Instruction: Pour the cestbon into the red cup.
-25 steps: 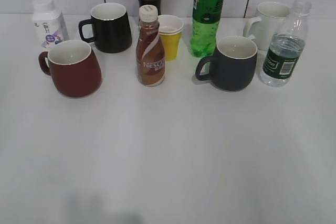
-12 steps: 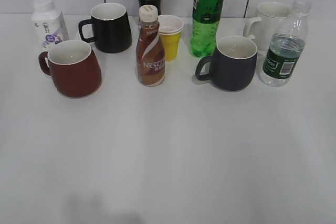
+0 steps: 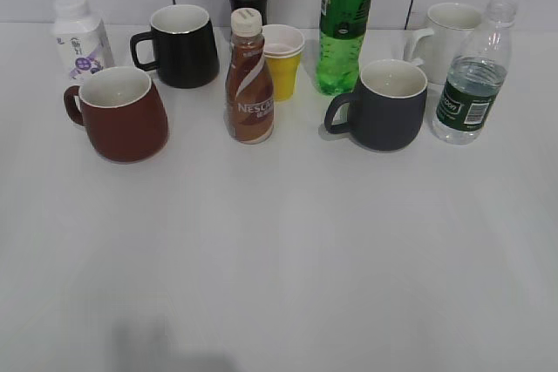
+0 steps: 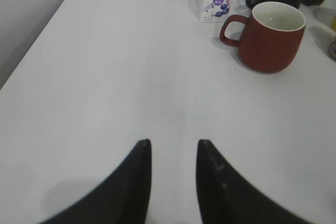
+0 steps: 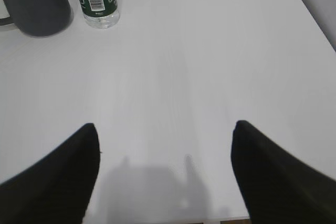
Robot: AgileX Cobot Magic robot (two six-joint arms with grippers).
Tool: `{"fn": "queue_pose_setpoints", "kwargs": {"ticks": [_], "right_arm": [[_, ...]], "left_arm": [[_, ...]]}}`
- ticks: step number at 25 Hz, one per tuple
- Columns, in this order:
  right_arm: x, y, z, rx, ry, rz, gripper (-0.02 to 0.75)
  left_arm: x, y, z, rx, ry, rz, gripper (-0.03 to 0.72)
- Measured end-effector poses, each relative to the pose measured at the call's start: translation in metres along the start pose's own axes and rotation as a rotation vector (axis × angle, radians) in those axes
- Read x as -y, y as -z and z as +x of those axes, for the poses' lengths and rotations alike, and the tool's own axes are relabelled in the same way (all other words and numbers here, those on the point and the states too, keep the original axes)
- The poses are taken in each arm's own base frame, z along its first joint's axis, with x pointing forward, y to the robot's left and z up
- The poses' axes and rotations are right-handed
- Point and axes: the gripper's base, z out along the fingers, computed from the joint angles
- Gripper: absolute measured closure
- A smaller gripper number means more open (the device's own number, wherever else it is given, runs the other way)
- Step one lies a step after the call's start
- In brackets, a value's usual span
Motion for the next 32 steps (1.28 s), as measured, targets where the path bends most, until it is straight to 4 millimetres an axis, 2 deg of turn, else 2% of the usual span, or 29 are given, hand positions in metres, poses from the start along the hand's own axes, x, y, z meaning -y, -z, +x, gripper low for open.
{"fn": "queue_pose_setpoints", "kwargs": {"ticks": [8, 10, 14, 16, 20, 22, 27, 30, 32], "right_arm": [[0.000, 0.000, 0.000, 0.001, 0.000, 0.000, 0.151], [0.000, 0.002, -0.003, 0.024, -0.001, -0.003, 0.151], [-0.003, 0.000, -0.023, 0.158, 0.001, -0.021, 0.151], [-0.005, -0.006, -0.034, 0.204, 0.004, -0.030, 0.151], [-0.008, -0.028, -0.054, 0.206, 0.022, -0.031, 0.151], [-0.011, -0.044, -0.063, 0.191, 0.028, -0.035, 0.151], [-0.018, -0.091, -0.084, 0.176, 0.043, -0.058, 0.151], [-0.023, -0.122, -0.091, 0.170, 0.047, -0.072, 0.151], [-0.026, -0.144, -0.093, 0.165, 0.049, -0.081, 0.151]], "left_arm": [[0.000, 0.000, 0.000, 0.001, -0.002, 0.003, 0.461], [0.001, 0.001, -0.007, 0.032, -0.006, 0.017, 0.461], [0.003, 0.000, -0.030, 0.195, -0.008, 0.045, 0.461], [0.004, -0.008, -0.037, 0.243, -0.007, 0.053, 0.461], [0.008, -0.047, -0.038, 0.244, 0.002, 0.067, 0.461], [0.009, -0.069, -0.036, 0.235, 0.010, 0.072, 0.461], [0.012, -0.119, -0.047, 0.272, 0.010, 0.075, 0.454], [0.016, -0.153, -0.053, 0.284, -0.063, 0.079, 0.409], [0.019, -0.186, -0.049, 0.253, -0.087, 0.094, 0.371]]}}
